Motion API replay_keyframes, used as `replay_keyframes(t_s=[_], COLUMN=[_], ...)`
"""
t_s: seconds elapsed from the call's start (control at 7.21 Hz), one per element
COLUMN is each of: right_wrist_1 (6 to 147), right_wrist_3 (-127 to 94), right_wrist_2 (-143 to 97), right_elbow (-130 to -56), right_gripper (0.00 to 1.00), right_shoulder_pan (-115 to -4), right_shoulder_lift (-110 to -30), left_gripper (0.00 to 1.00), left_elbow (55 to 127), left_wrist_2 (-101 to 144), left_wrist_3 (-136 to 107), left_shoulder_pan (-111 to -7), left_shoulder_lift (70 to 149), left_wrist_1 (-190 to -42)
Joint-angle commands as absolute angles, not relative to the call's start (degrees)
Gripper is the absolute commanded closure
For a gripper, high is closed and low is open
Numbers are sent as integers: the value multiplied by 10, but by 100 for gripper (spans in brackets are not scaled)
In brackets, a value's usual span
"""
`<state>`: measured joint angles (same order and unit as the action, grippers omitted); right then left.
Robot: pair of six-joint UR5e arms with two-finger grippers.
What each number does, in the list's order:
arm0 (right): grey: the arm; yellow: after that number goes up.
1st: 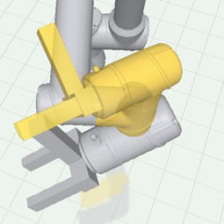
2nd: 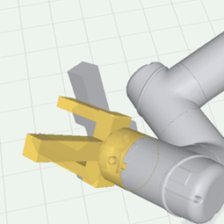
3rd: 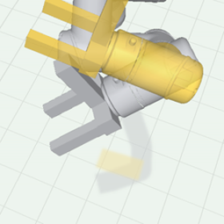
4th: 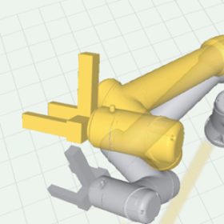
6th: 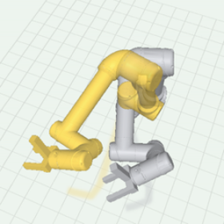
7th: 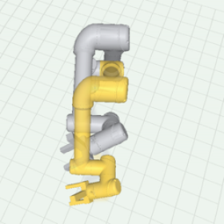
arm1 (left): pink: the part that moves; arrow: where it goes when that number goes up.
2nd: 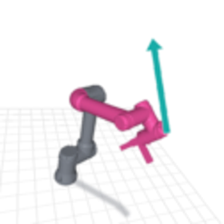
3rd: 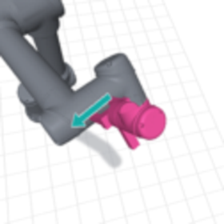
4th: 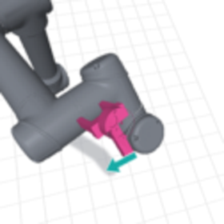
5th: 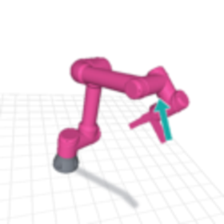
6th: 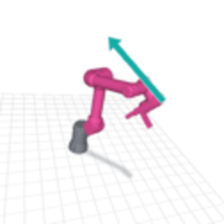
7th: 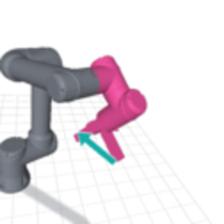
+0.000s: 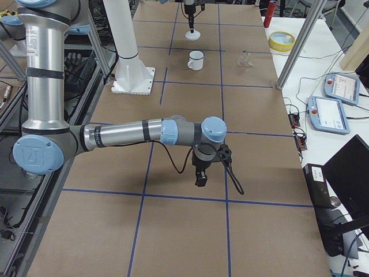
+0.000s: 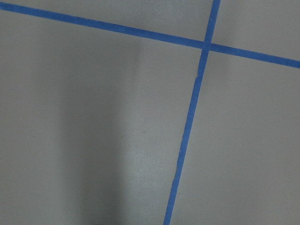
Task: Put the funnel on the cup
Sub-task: 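Lift the white lid off the mug and set it down beside the mug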
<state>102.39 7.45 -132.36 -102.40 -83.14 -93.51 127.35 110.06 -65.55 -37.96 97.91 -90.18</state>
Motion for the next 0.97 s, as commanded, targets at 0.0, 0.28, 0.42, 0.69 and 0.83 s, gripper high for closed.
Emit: replay_keyframes(t_s=[0.0, 0.28, 0.42, 0.69, 0.83], right_wrist_1=[1024, 1024, 1024, 1024, 1024], right_wrist_3=[74, 75, 75, 75, 75], right_wrist_2=[-1324, -1324, -1324, -1324, -1324], right_elbow=[-1024, -1024, -1024, -1024, -1024], right_gripper=[0, 0, 0, 0, 0], right_shoulder_pan=[-831, -831, -831, -831, -831], right_shoulder_lift=[-935, -935, -935, -935, -935], left_gripper=[100, 100, 100, 100, 100], left_elbow=[1167, 1129, 1129, 1118, 1116], left_wrist_2=[1094, 1077, 1077, 1077, 1077], left_wrist_3=[-696, -713, -713, -713, -712], left_shoulder_pan=[-354, -335, -331, -323, -323], left_shoulder_lift=[967, 973, 972, 974, 975], left_wrist_1=[-1031, -1052, -1052, -1052, -1052])
